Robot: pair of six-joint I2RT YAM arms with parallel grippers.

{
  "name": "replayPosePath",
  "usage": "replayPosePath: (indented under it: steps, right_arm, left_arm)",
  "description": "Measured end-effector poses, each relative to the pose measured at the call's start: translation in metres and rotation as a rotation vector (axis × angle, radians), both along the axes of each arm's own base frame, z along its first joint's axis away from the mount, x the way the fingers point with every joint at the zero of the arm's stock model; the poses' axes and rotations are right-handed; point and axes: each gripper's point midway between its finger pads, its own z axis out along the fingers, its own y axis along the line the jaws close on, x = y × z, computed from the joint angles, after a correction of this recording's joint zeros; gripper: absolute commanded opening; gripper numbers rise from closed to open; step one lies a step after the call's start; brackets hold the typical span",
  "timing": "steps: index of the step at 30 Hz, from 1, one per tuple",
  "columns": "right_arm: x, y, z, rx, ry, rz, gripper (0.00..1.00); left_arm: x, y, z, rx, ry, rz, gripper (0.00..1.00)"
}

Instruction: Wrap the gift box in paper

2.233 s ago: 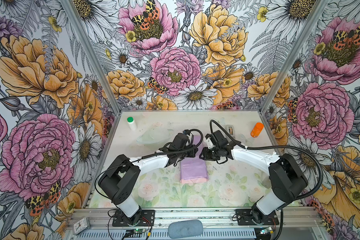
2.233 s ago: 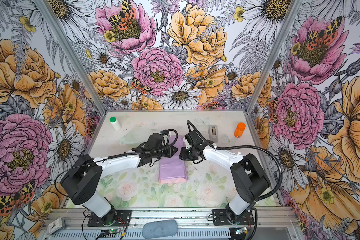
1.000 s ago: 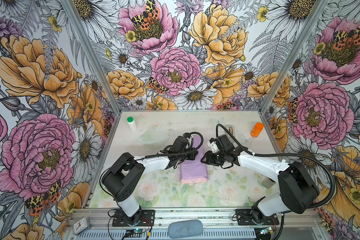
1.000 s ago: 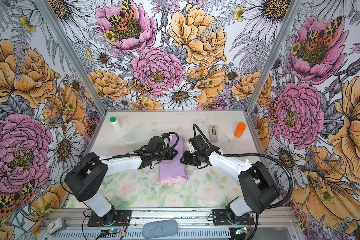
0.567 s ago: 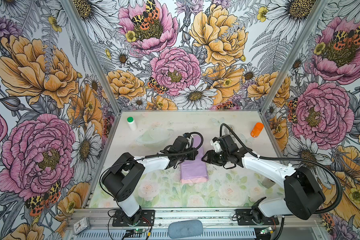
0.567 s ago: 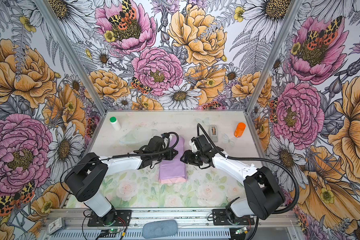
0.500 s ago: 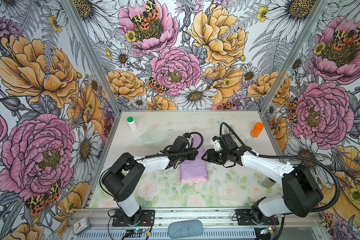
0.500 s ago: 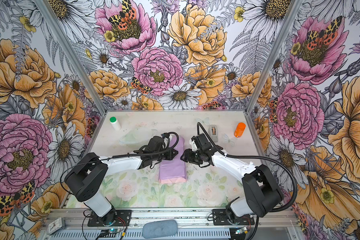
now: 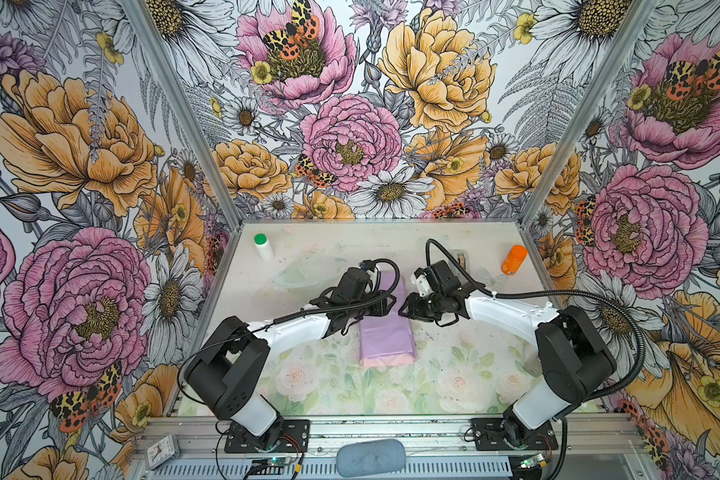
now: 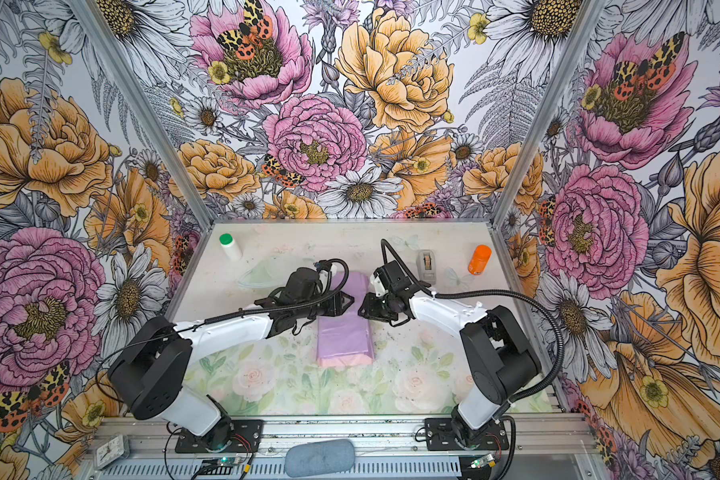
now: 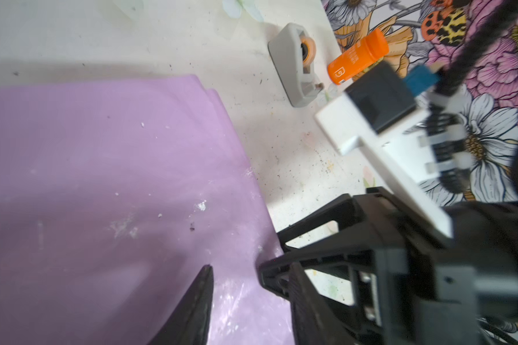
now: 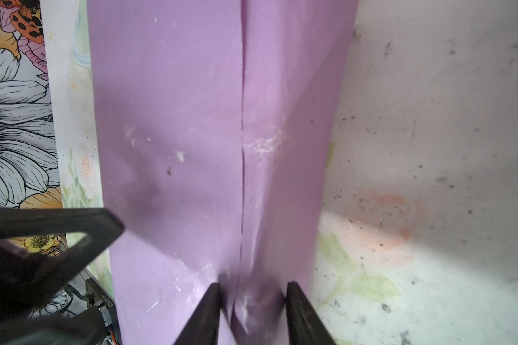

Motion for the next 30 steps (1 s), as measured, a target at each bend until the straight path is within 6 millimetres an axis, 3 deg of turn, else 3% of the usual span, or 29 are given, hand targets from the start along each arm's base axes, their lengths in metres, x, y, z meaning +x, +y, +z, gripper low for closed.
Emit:
replayPosePath:
  steps: [4, 6, 8, 13, 17, 23, 30]
  right_arm:
    - [0.000, -0.002, 0.000, -0.006, -0.007, -0.006, 0.38]
    - [0.000, -0.001, 0.001, -0.009, -0.009, -0.004, 0.38]
    - [-0.001, -0.001, 0.001, -0.010, -0.010, -0.007, 0.38]
    - [-0.001, -0.001, 0.001, -0.017, -0.012, -0.018, 0.38]
    - [0.000, -0.002, 0.002, -0.021, -0.013, -0.027, 0.38]
    - [-0.001, -0.001, 0.002, -0.020, -0.009, -0.030, 0.39]
    - [-0.005, 0.004, 0.006, -0.004, 0.001, -0.036, 0.52]
  left_arm:
    - [0.002, 0.025, 0.035, -0.029, -0.046, 0.081, 0.63]
    - [0.003, 0.043, 0.035, -0.029, -0.034, 0.136, 0.65]
    - [0.000, 0.059, 0.021, -0.016, 0.003, 0.178, 0.65]
    - [-0.028, 0.084, -0.044, 0.028, 0.173, 0.230, 0.64]
    - [-0.041, 0.083, -0.062, 0.006, 0.240, 0.228, 0.61]
    - [-0.040, 0.063, -0.051, -0.070, 0.218, 0.198, 0.57]
    - [-0.038, 0.055, -0.059, -0.082, 0.233, 0.195, 0.48]
